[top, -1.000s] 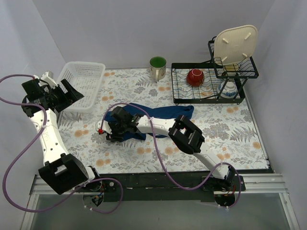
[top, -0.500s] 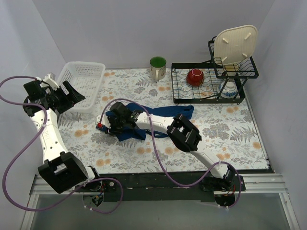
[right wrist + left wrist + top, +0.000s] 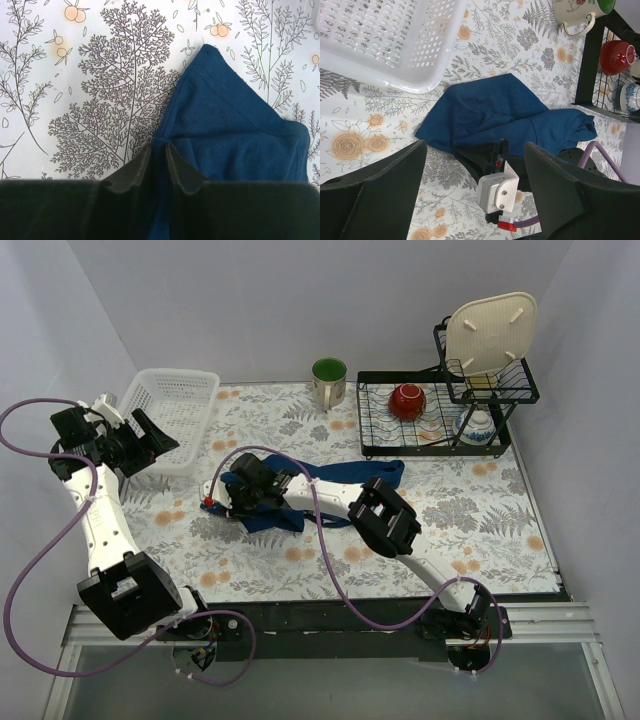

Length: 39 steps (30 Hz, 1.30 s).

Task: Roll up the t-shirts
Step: Flatten out the T-shirt at the center of the board.

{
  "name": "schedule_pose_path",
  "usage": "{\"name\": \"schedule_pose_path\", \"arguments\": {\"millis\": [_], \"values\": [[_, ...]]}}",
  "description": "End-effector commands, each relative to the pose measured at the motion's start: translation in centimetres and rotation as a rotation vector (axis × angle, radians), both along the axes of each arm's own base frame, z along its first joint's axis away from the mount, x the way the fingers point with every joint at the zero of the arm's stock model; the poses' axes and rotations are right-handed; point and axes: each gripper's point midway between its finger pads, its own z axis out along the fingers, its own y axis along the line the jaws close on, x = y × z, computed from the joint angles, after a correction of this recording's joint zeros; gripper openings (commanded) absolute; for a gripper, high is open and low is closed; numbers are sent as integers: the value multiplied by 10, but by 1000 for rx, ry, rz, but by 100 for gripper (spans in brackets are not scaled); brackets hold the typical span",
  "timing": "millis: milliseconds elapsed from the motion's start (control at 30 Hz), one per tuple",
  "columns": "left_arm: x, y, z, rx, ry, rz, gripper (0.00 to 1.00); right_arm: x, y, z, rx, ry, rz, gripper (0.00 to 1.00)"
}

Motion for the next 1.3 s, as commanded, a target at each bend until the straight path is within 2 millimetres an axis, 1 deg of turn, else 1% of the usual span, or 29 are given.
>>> {"name": "schedule_pose_path", "arguments": {"millis": [0,33,133,233,367,500,567,667,767,867,900,933,967,1033,1067,1100,1200,1267], "values": [[4,0,15,3,-46,-15,78,-1,-6,26,17,-1,-7,20],[4,0,16,4,-48,-15,78,0,-6,26,16,-3,-12,17],[5,1,17,7,-50,-14,78,5,-8,31,22,4,-39,13],[6,1,18,6,-55,-19,79,8,-10,43,34,-7,-53,14],[9,2,18,5,-63,-24,79,11,-12,68,50,-12,-61,13],[11,2,15,7,-63,-35,79,13,-16,89,48,16,-89,15],[12,1,15,4,-66,-44,79,13,-19,93,42,42,-112,14],[11,0,12,2,-62,-46,78,12,-26,92,17,78,-122,12],[10,0,10,5,-61,-52,79,8,-33,77,-24,115,-142,18],[8,-1,6,8,-55,-53,79,4,-38,59,-61,159,-142,17],[8,0,6,7,-53,-51,79,5,-39,55,-68,169,-150,20],[8,0,3,5,-48,-52,79,4,-40,47,-82,178,-153,22],[8,0,2,3,-45,-52,79,4,-40,46,-85,182,-153,24],[9,0,0,-1,-40,-53,79,5,-40,41,-89,185,-153,23],[9,0,-1,-3,-40,-54,79,7,-39,43,-83,187,-154,24],[10,0,-1,-4,-37,-52,78,8,-38,43,-80,188,-157,28],[11,0,-3,-12,-34,-50,78,13,-36,48,-63,198,-175,32],[13,1,-2,-14,-39,-51,79,13,-37,51,-57,212,-180,32]]}}
